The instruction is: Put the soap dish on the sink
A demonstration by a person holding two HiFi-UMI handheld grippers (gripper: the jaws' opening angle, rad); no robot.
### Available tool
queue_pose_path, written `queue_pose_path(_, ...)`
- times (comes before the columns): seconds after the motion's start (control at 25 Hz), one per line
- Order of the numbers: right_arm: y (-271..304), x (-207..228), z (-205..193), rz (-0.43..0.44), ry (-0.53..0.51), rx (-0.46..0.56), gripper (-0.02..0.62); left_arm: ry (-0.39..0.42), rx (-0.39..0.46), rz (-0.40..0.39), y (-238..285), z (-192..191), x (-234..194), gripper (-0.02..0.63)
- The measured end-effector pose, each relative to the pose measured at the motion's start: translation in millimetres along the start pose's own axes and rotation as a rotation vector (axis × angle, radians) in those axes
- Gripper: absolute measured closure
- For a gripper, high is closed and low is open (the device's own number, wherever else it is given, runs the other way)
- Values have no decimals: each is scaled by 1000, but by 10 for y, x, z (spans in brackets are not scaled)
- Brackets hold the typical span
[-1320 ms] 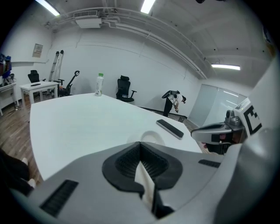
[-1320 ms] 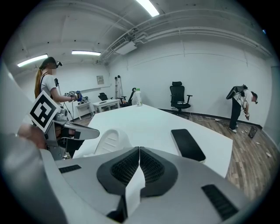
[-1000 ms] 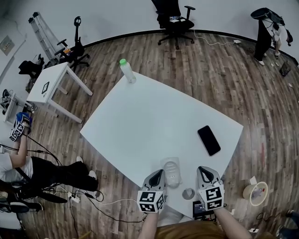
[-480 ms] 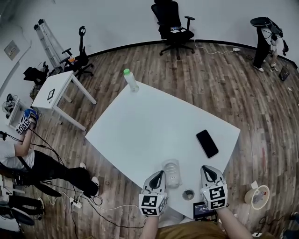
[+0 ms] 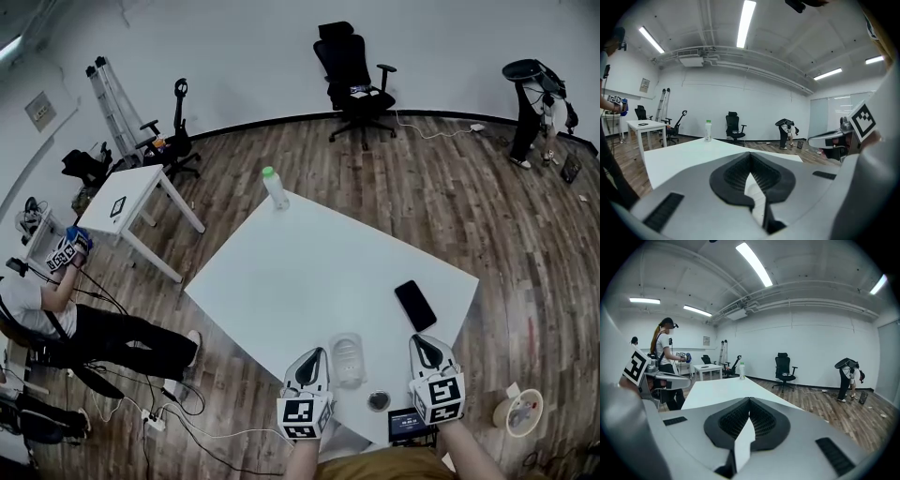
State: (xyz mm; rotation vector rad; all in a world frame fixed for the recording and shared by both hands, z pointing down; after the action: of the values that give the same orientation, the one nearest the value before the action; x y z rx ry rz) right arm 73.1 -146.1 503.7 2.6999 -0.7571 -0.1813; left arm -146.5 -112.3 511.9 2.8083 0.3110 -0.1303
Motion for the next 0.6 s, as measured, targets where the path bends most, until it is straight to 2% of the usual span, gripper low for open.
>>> queue_pose_path(0.12,-33,-44,172,32,37,52,586,2,23,-7,-25,117,-14,599)
queue_pose_path(0.28,-68,-54,368,2,-36,86,586,38,56,20,-111,354,-25,599)
queue_pose_path(0.6,-170,-17,655,-28,-24,185,586,59,134,46,-189,743,-52,600)
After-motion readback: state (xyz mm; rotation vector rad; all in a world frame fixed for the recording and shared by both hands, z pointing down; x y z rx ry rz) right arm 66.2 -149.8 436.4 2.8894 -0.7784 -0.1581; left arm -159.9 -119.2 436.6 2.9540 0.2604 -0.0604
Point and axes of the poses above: the fingertips, and each gripper's own axes: y forward along the fingers, x to its right, z out of its top, the point moved 3 cm from there along -y, backward along the fingers, and after that the axes turned 3 degrees about -y, right-handed, at the moved point
